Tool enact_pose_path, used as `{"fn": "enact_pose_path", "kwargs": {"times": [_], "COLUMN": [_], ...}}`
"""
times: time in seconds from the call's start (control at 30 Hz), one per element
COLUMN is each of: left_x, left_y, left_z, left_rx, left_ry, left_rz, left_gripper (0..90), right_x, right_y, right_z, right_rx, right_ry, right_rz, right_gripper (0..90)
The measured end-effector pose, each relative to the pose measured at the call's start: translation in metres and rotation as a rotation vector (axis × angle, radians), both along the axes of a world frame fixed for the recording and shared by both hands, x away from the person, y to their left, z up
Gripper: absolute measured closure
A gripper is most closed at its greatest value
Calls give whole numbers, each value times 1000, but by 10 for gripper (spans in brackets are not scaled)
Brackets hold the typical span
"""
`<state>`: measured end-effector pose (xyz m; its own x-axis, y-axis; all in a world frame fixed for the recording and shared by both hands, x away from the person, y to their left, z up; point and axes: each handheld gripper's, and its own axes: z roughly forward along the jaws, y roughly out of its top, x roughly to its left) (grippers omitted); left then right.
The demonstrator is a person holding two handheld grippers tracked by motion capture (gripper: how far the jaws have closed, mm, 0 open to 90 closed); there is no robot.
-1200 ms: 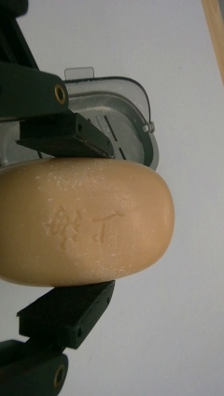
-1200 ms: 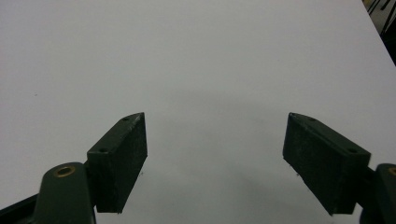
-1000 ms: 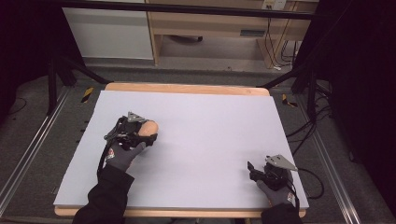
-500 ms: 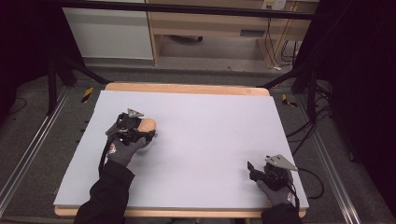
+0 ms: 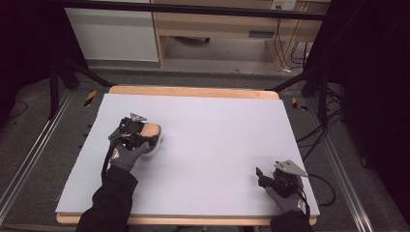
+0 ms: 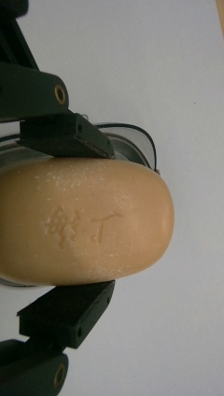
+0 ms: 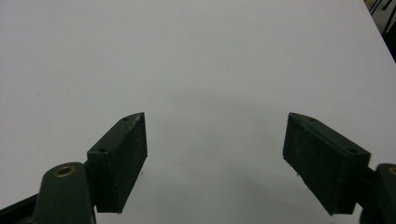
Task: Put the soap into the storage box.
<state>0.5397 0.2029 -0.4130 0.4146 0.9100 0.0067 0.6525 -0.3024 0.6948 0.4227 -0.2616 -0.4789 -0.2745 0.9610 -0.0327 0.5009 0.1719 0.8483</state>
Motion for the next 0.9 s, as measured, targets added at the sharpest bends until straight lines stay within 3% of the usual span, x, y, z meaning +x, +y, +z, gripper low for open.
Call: {"fn": "enact_pose_path", "kwargs": {"times": [0.9], "left_x": [2], "left_y": [2], "left_z": [-12], "left_rx": [-15], "left_ry": [14], "left_rz": [11], "left_gripper": [317], "right_x": [0], "right_y": [0], "right_z": [0], "right_rx": [-4], "right_ry": [-1], "right_rz": [3], "right_gripper": [216]}}
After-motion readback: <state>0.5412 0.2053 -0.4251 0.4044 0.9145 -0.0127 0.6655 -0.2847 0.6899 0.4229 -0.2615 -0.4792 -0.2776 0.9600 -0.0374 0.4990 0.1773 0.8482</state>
